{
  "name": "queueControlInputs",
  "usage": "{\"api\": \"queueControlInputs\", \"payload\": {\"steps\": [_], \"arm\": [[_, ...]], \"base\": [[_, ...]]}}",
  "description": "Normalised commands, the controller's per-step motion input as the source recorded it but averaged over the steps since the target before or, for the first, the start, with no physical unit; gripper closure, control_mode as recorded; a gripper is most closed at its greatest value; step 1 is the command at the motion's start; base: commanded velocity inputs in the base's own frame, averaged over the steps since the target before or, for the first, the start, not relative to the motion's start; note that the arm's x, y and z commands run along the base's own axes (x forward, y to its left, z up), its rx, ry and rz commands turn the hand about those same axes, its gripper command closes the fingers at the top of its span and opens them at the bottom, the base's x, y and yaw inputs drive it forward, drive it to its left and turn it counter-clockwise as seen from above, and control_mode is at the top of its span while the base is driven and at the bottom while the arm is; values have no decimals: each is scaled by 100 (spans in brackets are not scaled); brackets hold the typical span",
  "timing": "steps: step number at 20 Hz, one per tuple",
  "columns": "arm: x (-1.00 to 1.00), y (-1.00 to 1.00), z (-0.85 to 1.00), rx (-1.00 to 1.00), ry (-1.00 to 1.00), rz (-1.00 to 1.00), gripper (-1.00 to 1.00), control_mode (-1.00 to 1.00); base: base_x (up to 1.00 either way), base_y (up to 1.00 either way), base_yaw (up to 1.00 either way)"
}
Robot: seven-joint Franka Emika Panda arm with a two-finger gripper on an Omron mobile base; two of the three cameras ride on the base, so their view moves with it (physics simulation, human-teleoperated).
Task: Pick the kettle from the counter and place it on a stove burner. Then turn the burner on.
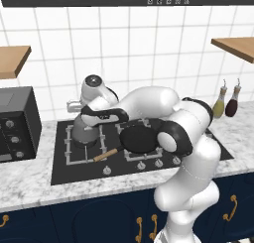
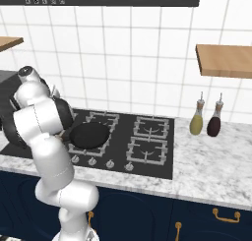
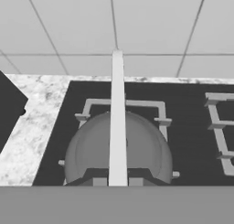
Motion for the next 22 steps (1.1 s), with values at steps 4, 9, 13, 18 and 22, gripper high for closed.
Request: {"api": "queueControlInputs", "payload": {"steps": [4, 9, 13, 18, 22], "arm": [[15, 29, -13, -2, 0, -1, 100, -100], [21, 24, -18, -3, 0, -1, 100, -100], [18, 7, -29, -3, -2, 0, 100, -100], [14, 0, -21, -2, -3, 0, 100, -100], [0, -11, -7, 0, -1, 0, 100, -100]], "base": [[0, 0, 0], [0, 0, 0], [0, 0, 0], [0, 0, 0], [0, 0, 0]]}}
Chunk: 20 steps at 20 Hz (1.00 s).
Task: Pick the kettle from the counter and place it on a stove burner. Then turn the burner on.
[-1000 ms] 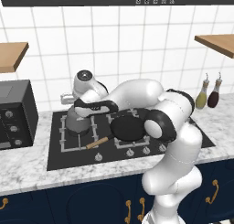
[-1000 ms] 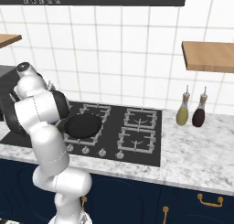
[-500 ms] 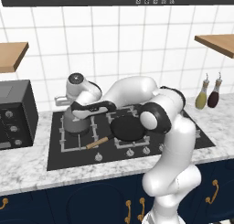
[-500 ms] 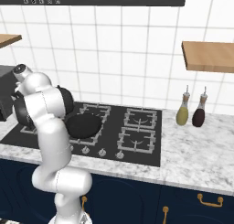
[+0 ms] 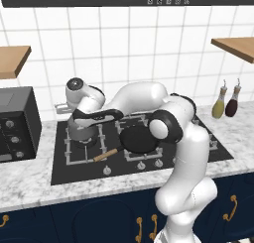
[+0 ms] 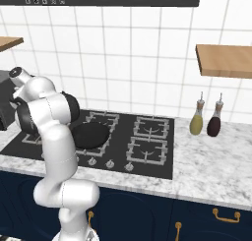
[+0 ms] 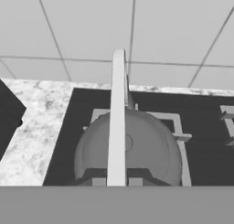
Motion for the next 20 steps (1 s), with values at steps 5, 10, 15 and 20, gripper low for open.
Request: {"api": "queueControlInputs", "payload": {"steps": [5, 10, 15, 20], "arm": [[0, -25, -11, 0, -5, 0, 100, -100], [0, -4, -12, 0, -1, -1, 100, -100], [0, 0, 8, 0, 0, -6, 100, -100], [0, 0, 20, 0, 3, -7, 100, -100]], "base": [[0, 0, 0], [0, 0, 0], [0, 0, 0], [0, 0, 0]]}}
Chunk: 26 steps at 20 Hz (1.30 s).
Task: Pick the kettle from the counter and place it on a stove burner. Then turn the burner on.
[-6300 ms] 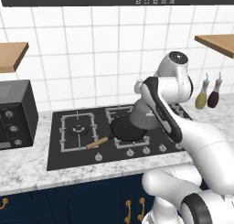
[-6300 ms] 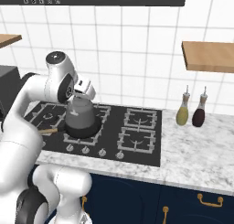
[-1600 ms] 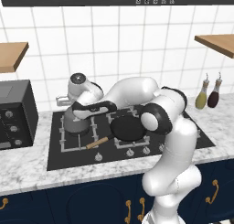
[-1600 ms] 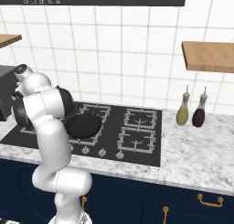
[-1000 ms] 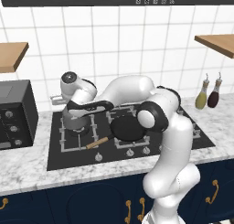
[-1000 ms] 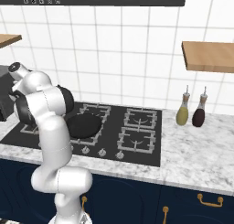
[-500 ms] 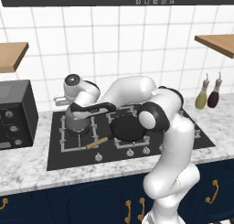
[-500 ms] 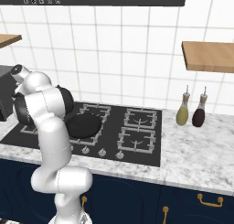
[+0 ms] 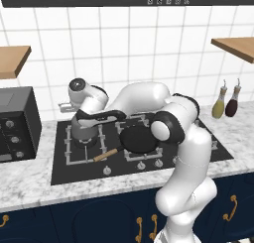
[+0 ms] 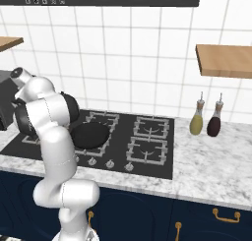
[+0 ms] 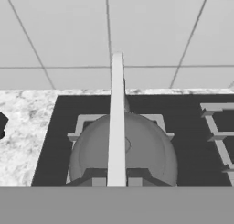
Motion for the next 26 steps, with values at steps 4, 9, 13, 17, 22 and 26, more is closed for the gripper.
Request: {"api": "queueControlInputs", "payload": {"steps": [4, 9, 13, 17, 22, 26], "arm": [[0, 4, 9, 0, 9, -7, 100, -100], [0, 10, 0, 0, 10, -6, 100, -100], [3, 11, -7, 0, 2, -3, 100, -100], [14, 0, -13, 0, 0, 0, 100, -100], [12, 0, -24, 0, 0, 0, 100, -100], [9, 0, -42, -2, 0, 0, 100, -100]], "base": [[0, 0, 0], [0, 0, 0], [0, 0, 0], [0, 0, 0], [0, 0, 0], [0, 0, 0]]}}
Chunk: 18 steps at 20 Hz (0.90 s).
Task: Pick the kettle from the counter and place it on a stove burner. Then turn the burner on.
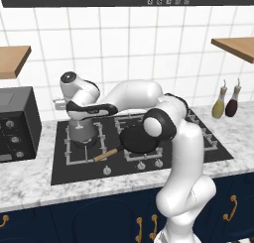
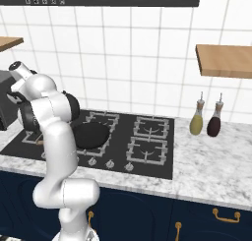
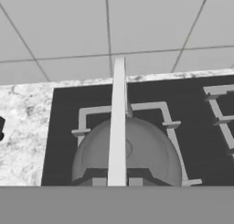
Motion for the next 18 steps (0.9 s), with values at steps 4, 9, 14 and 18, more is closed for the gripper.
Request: {"api": "queueControlInputs", "payload": {"steps": [4, 9, 14, 18], "arm": [[0, 0, -41, -3, -4, 0, -100, -100], [0, -1, -14, 0, -4, 0, -100, -100], [0, -12, 0, 0, -4, 0, -100, -100], [-1, -24, -1, 0, -6, 0, -100, -100]], "base": [[0, 0, 0], [0, 0, 0], [0, 0, 0], [0, 0, 0]]}}
